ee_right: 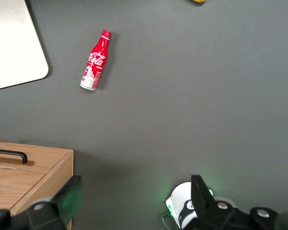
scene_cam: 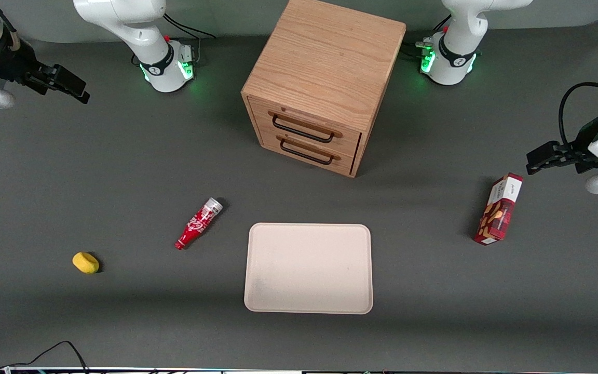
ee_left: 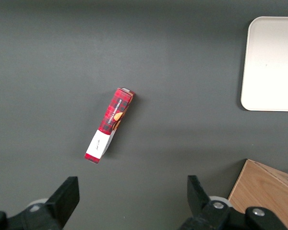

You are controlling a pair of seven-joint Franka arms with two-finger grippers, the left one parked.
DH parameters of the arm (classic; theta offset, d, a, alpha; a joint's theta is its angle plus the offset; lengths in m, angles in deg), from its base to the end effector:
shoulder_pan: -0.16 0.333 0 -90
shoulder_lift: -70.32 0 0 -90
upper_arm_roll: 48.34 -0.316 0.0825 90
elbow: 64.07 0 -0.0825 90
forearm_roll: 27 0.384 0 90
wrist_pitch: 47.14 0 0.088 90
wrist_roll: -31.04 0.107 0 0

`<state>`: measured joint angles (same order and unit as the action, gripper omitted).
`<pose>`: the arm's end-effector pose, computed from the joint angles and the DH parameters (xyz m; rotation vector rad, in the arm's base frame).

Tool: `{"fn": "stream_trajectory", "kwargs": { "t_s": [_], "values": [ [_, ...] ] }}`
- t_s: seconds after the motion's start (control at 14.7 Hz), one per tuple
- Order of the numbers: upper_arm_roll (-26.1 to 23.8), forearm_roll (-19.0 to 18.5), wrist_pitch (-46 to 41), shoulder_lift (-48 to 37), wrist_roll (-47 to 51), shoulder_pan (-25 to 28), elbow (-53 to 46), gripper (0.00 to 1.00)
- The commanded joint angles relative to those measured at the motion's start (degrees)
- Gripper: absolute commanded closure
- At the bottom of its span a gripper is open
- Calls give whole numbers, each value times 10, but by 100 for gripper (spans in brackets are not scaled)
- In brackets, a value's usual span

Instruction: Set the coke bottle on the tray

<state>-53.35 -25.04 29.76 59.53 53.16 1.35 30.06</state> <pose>0.4657 0.0597 0.6688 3.0964 -0.4276 -0.1783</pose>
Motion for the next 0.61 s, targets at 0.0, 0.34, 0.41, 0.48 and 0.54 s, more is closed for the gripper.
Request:
{"fn": "stream_trajectory", "kwargs": {
  "t_s": [0.0,0.34,0.41,0.48,0.54],
  "values": [
    [14,13,-12,6,-11,0,-18,0],
    [13,9,-14,10,-12,2,-15,0],
    [13,11,-14,10,-12,3,-15,0],
    [13,13,-14,11,-11,3,-17,0],
    [12,13,-14,13,-10,4,-19,0]
  ]
}}
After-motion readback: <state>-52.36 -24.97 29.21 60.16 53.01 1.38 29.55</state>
